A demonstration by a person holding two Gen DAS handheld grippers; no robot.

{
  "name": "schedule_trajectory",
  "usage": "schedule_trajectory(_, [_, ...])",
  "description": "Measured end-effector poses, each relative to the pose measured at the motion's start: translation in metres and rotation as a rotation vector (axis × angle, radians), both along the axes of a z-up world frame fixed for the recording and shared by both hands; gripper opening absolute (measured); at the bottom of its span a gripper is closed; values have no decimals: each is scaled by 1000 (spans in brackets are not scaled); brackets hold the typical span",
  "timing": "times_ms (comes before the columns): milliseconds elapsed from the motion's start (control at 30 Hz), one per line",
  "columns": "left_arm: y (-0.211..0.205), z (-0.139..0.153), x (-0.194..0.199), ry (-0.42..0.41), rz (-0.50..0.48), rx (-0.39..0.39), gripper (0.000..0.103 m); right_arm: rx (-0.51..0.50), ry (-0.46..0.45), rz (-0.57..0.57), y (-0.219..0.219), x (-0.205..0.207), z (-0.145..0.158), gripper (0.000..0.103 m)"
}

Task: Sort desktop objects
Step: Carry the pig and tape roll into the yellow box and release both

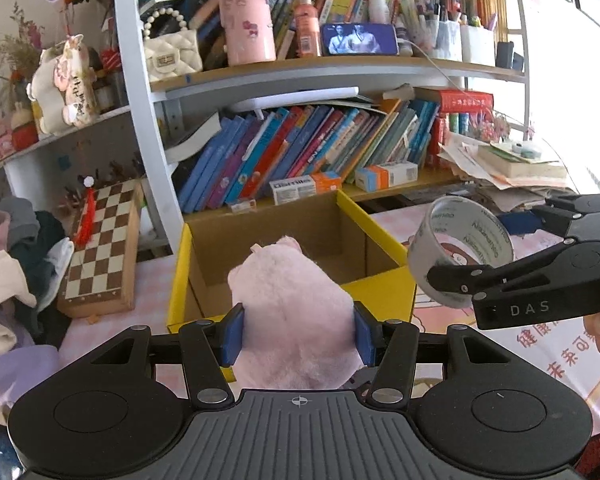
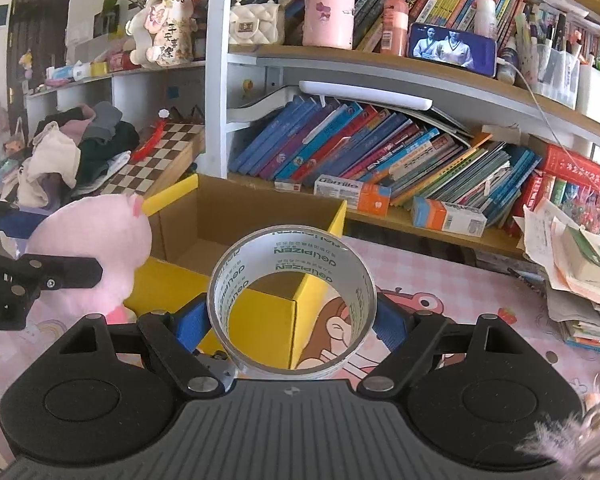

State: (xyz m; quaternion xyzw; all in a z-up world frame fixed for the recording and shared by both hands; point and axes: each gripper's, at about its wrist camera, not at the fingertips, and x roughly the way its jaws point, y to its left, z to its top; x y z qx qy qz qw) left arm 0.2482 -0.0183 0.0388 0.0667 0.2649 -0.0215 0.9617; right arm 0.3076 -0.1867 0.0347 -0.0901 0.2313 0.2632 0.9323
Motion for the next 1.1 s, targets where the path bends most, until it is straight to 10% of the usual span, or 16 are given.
schedule_trajectory(733, [42, 23, 42, -77, -59, 29, 53, -103, -148, 142, 54, 51, 39, 82])
schedule_trajectory(1100, [54, 6, 93, -31, -73, 46, 54, -279, -125, 246, 97, 110, 10, 82])
